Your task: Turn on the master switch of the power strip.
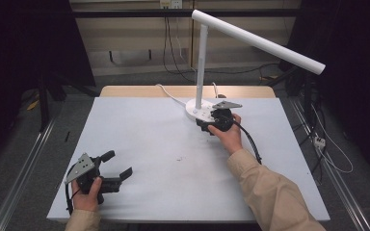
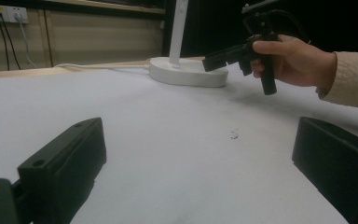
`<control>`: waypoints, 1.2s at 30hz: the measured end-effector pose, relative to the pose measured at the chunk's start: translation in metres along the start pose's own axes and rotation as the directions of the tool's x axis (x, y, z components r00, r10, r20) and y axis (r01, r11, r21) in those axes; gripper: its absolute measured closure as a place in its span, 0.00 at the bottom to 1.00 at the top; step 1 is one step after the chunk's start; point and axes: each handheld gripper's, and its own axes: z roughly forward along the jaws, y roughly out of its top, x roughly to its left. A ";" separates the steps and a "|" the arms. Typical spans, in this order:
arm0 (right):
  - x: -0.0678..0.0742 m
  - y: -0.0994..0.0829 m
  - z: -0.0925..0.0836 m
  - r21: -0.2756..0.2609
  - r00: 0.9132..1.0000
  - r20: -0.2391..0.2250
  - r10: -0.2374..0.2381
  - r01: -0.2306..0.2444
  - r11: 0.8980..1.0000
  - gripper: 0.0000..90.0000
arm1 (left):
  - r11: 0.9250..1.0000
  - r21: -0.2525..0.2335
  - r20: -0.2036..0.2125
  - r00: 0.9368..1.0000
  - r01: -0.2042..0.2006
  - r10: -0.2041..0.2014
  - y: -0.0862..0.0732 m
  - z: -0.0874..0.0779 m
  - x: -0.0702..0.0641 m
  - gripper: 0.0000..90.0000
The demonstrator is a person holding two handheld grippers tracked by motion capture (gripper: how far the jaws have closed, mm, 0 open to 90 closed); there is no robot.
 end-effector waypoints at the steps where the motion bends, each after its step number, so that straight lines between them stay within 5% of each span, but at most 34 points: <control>1: 0.000 0.000 -0.001 0.001 1.000 -0.004 0.004 -0.004 1.000 0.23 | 1.000 0.003 -0.001 1.000 0.000 0.000 0.000 0.000 0.000 0.03; 21: 0.007 -0.009 -0.027 -0.012 0.998 -0.057 0.016 -0.017 1.000 0.17 | 1.000 0.003 -0.010 1.000 0.000 0.000 -0.003 -0.002 0.002 0.03; 36: 0.012 -0.018 -0.050 -0.004 0.998 -0.058 -0.029 0.028 1.000 0.16 | 1.000 0.001 -0.003 1.000 -0.010 0.010 -0.001 0.000 0.001 0.03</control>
